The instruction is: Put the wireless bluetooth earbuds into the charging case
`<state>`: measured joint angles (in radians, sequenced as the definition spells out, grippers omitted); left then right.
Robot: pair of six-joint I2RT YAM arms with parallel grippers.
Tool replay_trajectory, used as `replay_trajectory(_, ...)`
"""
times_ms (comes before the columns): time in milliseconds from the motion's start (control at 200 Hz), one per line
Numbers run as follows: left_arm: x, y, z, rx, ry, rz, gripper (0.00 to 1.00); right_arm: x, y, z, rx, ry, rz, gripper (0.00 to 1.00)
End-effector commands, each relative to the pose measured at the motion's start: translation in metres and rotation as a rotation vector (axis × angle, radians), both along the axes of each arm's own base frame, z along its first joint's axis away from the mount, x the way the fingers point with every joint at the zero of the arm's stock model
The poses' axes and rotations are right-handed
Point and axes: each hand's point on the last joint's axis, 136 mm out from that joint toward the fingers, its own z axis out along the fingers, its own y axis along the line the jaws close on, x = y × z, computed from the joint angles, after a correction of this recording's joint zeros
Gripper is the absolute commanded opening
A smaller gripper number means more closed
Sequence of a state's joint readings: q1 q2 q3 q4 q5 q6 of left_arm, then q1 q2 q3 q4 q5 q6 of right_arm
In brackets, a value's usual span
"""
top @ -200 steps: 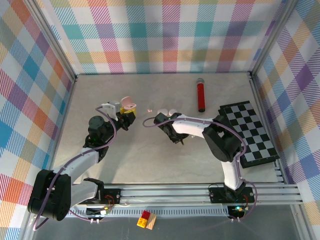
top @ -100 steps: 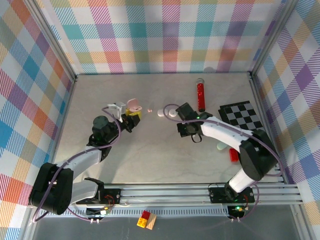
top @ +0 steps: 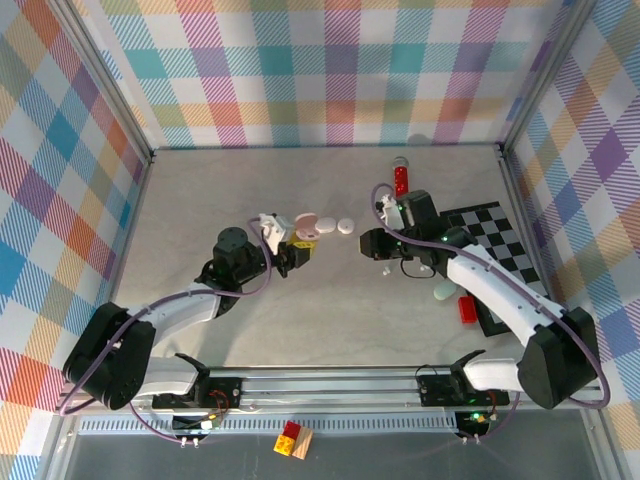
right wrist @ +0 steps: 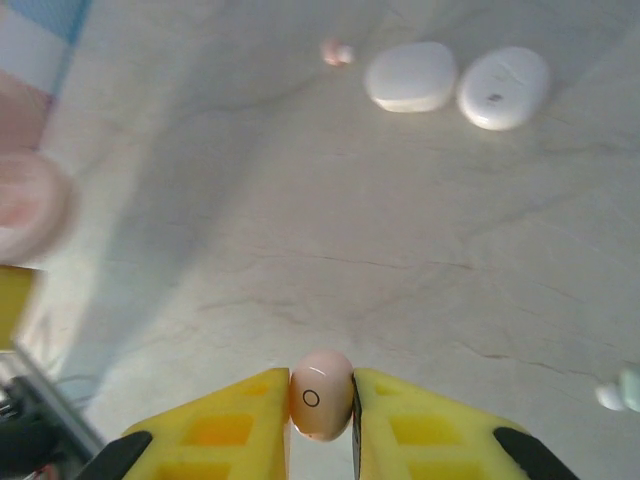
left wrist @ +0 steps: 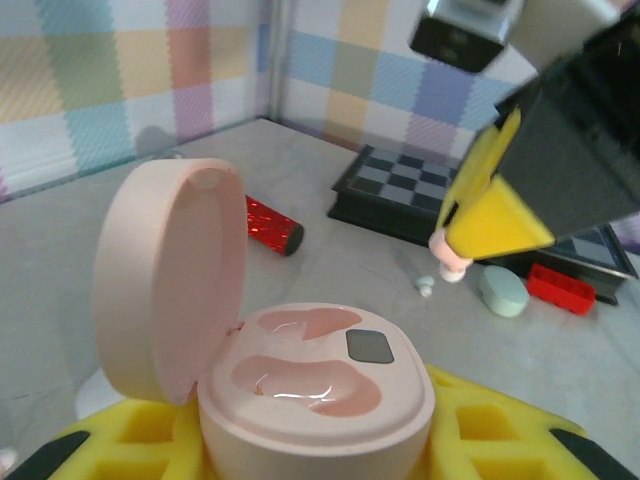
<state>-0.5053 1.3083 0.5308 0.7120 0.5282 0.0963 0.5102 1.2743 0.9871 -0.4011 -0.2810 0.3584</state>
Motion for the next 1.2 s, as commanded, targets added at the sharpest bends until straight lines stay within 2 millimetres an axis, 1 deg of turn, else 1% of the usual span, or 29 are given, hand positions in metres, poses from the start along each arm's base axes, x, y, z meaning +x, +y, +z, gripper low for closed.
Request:
replay_trajectory(0,-0.011,-0.017,0.011,0.017,-0.069,-0.099,0.35,-0.017,0.019,0.031,0.139,-0.038,0.135,0.20)
replay_trajectory(160,-0.027,-0.033,0.018,0.004,-0.085,-0.206,0.35,-0.034,0.033,0.058,0.256,-0.073,0.253,0.20)
replay_trajectory(315,-0.042,-0.043,0.025,-0.013,-0.095,-0.294,0.35,-0.044,0.039,0.070,0.325,-0.086,0.318,0.20)
replay_trajectory(395,-0.048,-0.047,0.029,-0.024,-0.095,-0.334,0.35,-0.045,0.041,0.073,0.340,-0.085,0.334,0.20)
replay_trajectory(515,-0.056,-0.049,0.034,-0.040,-0.097,-0.377,0.35,-0.044,0.041,0.073,0.337,-0.089,0.336,0.20)
replay_trajectory(675,-0.061,-0.051,0.038,-0.048,-0.097,-0.402,0.35,-0.043,0.043,0.072,0.335,-0.079,0.343,0.20)
replay_trajectory(1030,-0.057,-0.053,0.043,-0.069,-0.097,-0.394,0.35,-0.042,0.047,0.065,0.347,-0.053,0.361,0.20)
replay_trajectory(1195,-0.056,-0.052,0.045,-0.078,-0.097,-0.390,0.35,-0.042,0.048,0.059,0.340,-0.032,0.366,0.20)
